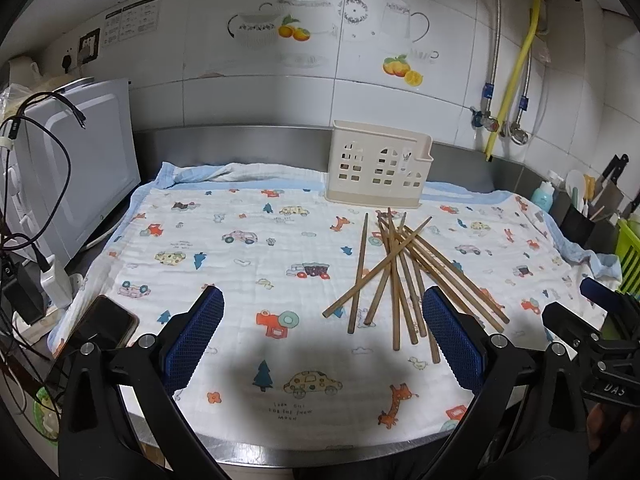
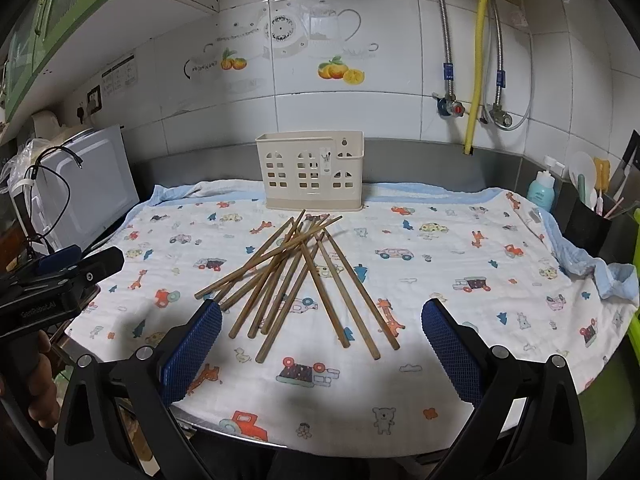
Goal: Organize utensils
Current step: 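Move the left gripper toward the pile of wooden chopsticks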
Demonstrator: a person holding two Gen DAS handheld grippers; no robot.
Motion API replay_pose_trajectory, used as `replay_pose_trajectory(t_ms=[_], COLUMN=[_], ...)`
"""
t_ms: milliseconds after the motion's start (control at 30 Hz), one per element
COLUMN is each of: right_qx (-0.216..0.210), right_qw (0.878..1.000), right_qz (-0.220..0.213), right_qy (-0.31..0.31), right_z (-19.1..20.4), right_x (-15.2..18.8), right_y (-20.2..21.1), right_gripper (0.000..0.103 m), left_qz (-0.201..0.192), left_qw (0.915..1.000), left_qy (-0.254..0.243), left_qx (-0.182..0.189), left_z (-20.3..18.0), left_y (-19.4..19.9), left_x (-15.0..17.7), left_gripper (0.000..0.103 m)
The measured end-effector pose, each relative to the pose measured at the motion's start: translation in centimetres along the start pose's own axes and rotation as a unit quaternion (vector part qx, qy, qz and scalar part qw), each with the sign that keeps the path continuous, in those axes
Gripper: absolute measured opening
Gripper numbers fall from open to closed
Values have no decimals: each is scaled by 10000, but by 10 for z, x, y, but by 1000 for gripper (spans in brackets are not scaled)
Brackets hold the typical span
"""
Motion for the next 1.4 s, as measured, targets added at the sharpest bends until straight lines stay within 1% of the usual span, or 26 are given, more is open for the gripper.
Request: replay_pose_trajectory(t_ms=[400, 700, 1167, 1400], right_qx=[54, 18, -22, -9], right_qw=[9998, 9994, 9980, 9970], right_qz=[200, 334, 627, 756], right_qy=[-2, 42, -76, -140], right_z=[-7, -9, -19, -24], right_x=[-1, 0, 3, 6], right_y=[-25, -42, -75, -90], right_gripper=[97, 97, 97, 97], left_qz=[226, 399, 691, 777], left_qw=[9997, 9989, 9961, 9934], left_qy=[-45, -128, -253, -463], left_qx=[92, 214, 490, 701], left_z=[1, 0, -6, -9], left_y=[-30, -54, -96, -113], left_x=[0, 5, 13, 14], left_gripper=[98, 98, 97, 97])
Point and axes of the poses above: each gripper's, at about its wrist camera, not at the fingertips, and y roughly against the way its jaws point, z to its left, x to its underside, the point moved 9 cm from there along -y, roughly the way its jaws point, and after that the axes turned 13 degrees about -y, right-handed, at the moved point
